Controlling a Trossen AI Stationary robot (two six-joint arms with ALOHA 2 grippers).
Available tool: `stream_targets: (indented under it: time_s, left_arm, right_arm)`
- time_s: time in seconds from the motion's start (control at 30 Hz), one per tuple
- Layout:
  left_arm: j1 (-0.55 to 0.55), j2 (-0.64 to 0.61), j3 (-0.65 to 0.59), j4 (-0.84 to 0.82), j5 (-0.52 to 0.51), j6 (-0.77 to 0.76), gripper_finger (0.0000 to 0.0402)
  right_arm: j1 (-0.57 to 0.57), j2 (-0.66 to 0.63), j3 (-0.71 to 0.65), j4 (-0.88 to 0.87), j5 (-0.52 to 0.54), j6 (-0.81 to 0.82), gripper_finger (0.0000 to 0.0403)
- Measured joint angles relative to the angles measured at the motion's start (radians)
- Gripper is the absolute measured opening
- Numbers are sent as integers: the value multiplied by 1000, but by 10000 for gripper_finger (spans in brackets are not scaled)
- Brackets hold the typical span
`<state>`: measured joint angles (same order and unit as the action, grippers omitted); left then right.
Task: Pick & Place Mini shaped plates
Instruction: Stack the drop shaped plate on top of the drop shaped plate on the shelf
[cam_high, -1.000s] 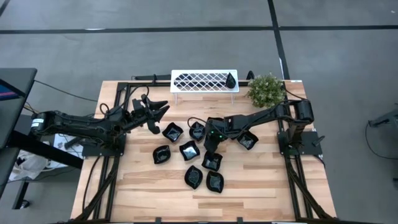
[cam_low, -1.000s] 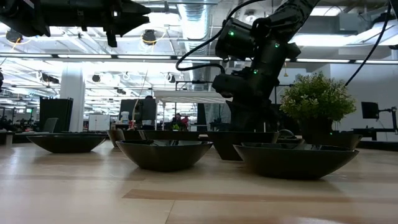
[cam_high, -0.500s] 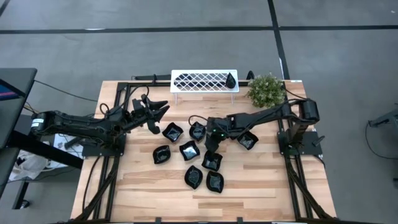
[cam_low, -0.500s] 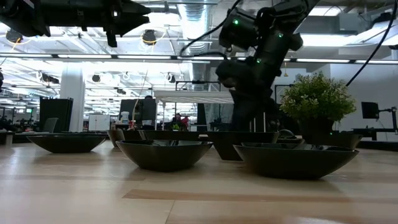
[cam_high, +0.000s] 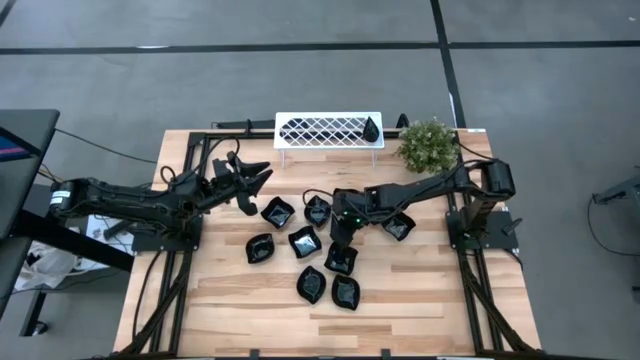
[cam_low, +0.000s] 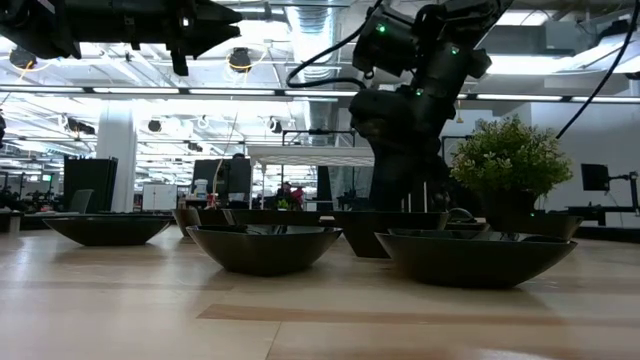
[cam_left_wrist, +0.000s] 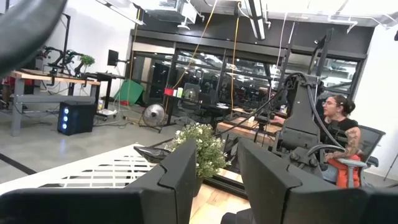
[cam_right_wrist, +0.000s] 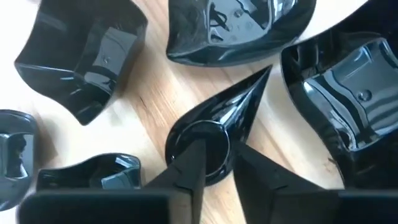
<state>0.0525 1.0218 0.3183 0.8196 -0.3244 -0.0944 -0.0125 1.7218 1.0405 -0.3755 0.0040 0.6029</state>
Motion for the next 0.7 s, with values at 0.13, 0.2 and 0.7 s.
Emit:
stream_targets:
  time_s: [0.13, 0.2, 0.7]
  left_arm:
    - [0, 0, 0, 0, 0, 0, 122]
    - [0, 0, 0, 0, 0, 0, 122]
    - [0, 0, 0, 0, 0, 0, 122]
  right_arm:
    - [-2, 0, 0, 1, 4, 0, 120]
    - [-2, 0, 0, 3, 9, 0, 134]
    - [-2, 0, 0, 3, 76, -11, 155]
